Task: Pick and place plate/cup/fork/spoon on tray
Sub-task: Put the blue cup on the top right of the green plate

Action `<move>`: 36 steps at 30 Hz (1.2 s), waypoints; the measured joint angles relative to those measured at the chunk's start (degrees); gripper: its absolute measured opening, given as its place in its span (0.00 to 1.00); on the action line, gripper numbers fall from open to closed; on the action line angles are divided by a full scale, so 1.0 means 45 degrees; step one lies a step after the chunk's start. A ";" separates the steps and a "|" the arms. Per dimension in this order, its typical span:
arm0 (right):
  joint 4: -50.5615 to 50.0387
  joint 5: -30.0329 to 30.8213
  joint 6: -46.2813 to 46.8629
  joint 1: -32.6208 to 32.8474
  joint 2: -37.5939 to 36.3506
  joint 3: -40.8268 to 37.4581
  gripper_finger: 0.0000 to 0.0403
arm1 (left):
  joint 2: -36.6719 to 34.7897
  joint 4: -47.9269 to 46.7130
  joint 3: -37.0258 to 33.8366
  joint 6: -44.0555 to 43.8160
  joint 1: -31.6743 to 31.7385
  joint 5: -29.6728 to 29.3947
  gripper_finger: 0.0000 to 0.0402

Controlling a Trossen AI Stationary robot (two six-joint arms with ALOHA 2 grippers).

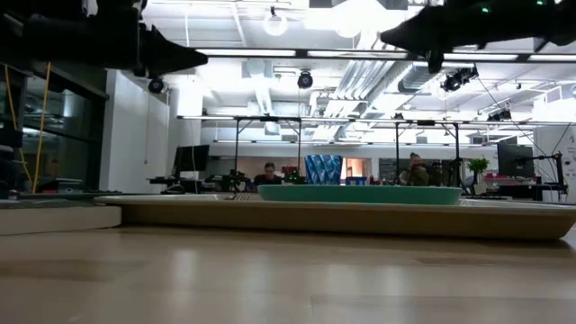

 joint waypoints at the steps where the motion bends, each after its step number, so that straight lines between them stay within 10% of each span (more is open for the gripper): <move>1: 0.0286 0.0457 0.0262 -0.0077 0.0263 0.0152 0.01 | 0.0027 0.0005 0.0000 0.0101 0.0000 -0.0001 0.00; 12: -0.7105 0.0698 -0.1036 -0.3366 0.6848 0.7388 0.38 | 0.0008 0.0147 0.0515 -0.0486 0.0000 -0.1110 0.04; 19: -1.3330 -0.1718 -0.2680 -0.5630 1.1683 1.2506 0.60 | 0.0006 -0.0539 0.0520 -0.1163 0.0000 -0.1115 0.09; 36: -1.4683 -0.1872 -0.4191 -0.6127 1.5462 1.5147 0.54 | 0.0008 -0.0627 0.0520 -0.1022 0.0000 -0.1122 0.12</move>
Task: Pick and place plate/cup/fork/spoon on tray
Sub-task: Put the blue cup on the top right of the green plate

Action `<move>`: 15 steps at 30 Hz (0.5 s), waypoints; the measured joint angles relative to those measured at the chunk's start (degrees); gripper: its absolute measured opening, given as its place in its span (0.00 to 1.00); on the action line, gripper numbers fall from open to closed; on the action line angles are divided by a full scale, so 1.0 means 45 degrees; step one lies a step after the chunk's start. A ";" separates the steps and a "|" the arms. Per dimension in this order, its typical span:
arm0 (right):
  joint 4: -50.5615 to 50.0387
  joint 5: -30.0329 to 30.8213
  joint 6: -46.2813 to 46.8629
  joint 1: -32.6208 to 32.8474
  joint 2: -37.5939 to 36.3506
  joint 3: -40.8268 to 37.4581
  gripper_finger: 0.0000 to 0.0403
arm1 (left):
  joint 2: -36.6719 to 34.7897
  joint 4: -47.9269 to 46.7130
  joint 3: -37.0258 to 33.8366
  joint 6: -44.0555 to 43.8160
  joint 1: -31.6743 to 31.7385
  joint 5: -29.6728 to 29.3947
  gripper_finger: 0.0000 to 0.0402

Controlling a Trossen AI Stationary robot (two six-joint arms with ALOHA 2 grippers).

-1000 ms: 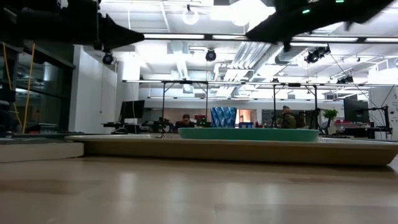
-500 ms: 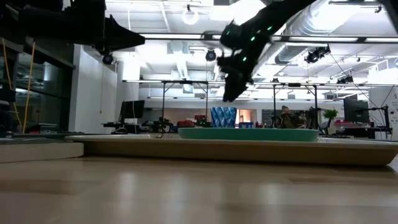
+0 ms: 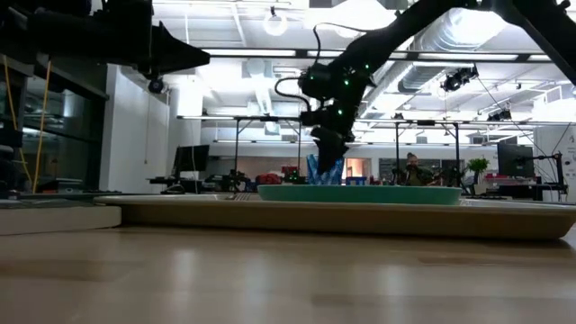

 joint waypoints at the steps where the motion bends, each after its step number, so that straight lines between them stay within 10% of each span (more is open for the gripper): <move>1: 0.0009 0.0062 -0.0048 -0.0038 0.0000 -0.0077 0.52 | 0.0000 0.0000 0.0000 0.0000 0.0000 0.0000 0.12; 9: -0.0240 0.0494 -0.0270 -0.0173 -0.0103 -0.0161 0.05 | 0.0000 -0.0010 0.0000 0.0661 0.0000 -0.0034 0.12; 15: -0.1493 0.1030 -0.0202 0.0263 -0.1545 -0.0170 0.02 | 0.0000 -0.0021 0.0000 0.1271 0.0000 -0.0417 0.12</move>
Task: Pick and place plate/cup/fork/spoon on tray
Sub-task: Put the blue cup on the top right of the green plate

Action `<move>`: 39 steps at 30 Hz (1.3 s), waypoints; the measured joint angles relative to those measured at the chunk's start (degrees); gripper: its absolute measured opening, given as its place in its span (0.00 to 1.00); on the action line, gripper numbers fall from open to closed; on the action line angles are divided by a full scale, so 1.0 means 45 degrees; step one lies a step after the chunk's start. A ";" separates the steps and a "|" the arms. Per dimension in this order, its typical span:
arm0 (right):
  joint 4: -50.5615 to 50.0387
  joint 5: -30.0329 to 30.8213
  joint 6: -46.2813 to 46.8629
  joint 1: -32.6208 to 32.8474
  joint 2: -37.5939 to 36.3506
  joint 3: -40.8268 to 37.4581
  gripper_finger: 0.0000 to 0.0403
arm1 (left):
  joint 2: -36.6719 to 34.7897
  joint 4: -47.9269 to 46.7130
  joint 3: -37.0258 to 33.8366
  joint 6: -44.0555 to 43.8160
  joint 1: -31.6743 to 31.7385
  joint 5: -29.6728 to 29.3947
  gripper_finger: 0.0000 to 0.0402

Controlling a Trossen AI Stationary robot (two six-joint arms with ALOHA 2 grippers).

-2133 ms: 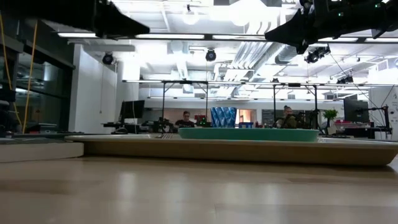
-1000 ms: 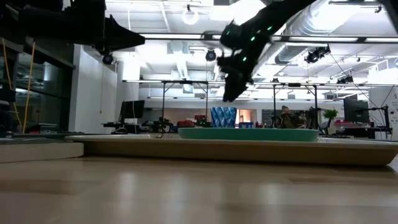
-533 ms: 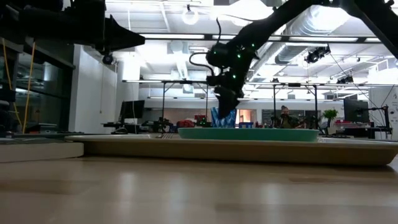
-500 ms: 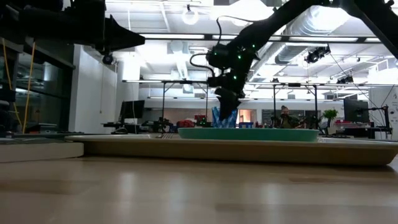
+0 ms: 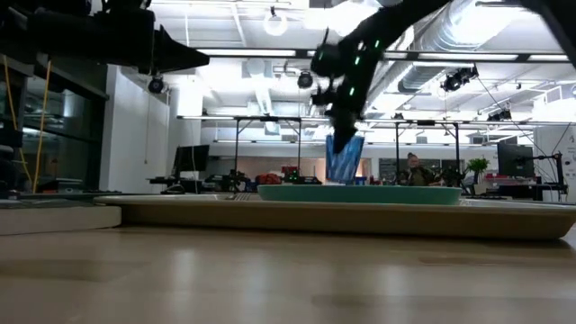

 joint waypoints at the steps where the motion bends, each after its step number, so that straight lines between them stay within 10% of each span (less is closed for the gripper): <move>1: -0.0249 0.0036 0.0034 0.0113 -0.0406 0.0000 0.01 | 0.0000 0.0004 0.0000 0.0117 0.0000 -0.0084 0.12; 13: -0.4030 -0.0258 0.2360 0.3712 -0.4845 -0.0161 0.01 | 0.0000 -0.0110 0.0000 0.0385 0.0000 -0.0239 0.12; 19: -0.4527 0.0435 0.4103 0.5268 -0.6402 -0.3494 0.00 | 0.0000 -0.0163 0.0000 0.0013 -0.0003 -0.0237 0.12; 27: -0.3177 0.1081 0.5945 0.5288 -0.8016 -0.7637 0.00 | 0.0000 -0.0150 0.0000 -0.0038 0.0000 -0.0234 0.12; 39: -0.1405 0.0013 0.6169 0.5308 -0.8014 -0.8476 0.00 | 0.0000 -0.0193 0.0000 -0.0076 0.0000 -0.0229 0.12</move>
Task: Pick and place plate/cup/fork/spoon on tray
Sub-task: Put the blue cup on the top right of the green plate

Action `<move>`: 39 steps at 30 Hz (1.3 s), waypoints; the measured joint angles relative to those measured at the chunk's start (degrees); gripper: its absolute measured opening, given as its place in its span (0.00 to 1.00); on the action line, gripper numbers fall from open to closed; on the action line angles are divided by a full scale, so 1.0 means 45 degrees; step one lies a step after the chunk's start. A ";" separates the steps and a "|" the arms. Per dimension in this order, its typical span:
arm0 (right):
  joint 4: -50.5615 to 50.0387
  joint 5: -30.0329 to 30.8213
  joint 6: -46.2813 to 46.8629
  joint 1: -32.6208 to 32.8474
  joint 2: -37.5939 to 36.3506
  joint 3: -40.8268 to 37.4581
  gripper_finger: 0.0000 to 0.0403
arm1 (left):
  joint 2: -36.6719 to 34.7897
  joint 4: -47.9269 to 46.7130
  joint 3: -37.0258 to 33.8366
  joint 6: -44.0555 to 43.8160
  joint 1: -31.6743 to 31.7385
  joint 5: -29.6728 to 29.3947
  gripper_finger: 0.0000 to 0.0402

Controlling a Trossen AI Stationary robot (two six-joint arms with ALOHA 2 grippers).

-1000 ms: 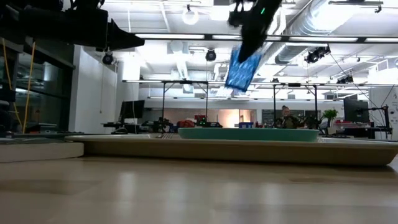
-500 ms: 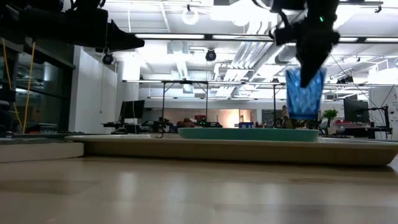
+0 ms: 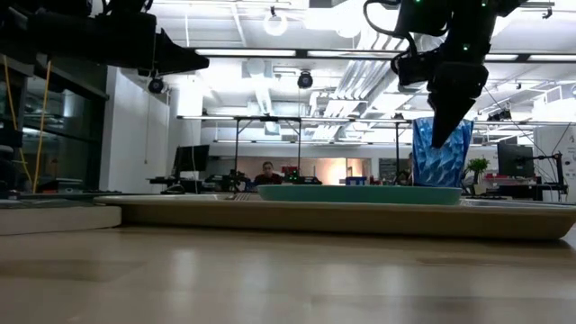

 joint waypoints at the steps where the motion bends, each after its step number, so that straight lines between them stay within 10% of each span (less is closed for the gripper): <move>1: -0.0018 -0.0004 0.0099 -0.0001 0.0000 0.0000 0.00 | 0.0000 0.0000 0.0000 -0.0001 0.0000 0.0000 0.12; 39: 0.0788 -0.1308 0.0631 0.0001 0.0889 -0.0078 0.00 | 0.0005 -0.0098 0.0000 -0.0001 -0.0004 0.0010 0.12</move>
